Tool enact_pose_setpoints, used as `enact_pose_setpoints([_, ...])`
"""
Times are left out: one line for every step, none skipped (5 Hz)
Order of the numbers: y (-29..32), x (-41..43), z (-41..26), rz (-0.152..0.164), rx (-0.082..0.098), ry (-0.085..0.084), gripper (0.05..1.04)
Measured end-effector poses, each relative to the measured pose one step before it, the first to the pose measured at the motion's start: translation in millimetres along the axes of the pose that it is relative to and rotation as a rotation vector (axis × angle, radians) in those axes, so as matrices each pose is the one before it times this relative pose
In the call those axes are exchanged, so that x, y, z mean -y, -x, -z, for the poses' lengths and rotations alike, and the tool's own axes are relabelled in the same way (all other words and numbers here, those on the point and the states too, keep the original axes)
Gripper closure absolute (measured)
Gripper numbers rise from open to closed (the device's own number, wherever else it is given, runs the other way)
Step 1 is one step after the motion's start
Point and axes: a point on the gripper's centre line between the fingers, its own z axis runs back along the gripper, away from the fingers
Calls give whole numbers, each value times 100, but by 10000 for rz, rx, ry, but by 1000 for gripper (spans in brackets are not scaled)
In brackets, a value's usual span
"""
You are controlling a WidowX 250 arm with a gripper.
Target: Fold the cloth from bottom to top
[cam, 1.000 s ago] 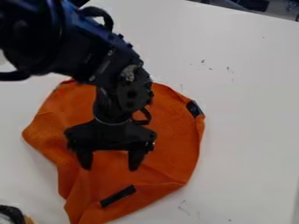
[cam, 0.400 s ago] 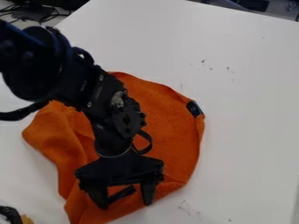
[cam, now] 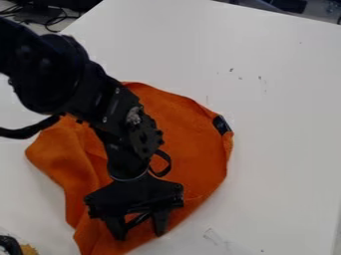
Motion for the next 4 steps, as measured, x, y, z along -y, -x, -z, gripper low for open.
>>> enact_pose_setpoints([-97,-157,-52,-12,89,-120,555])
enact_pose_setpoints([25,43,-1002,-25,348,-553,704])
enact_pose_setpoints([-1165,629,-2638,183,837,-351,899])
enact_pose_setpoints([-2704,892,-2610,843,445,-462,998])
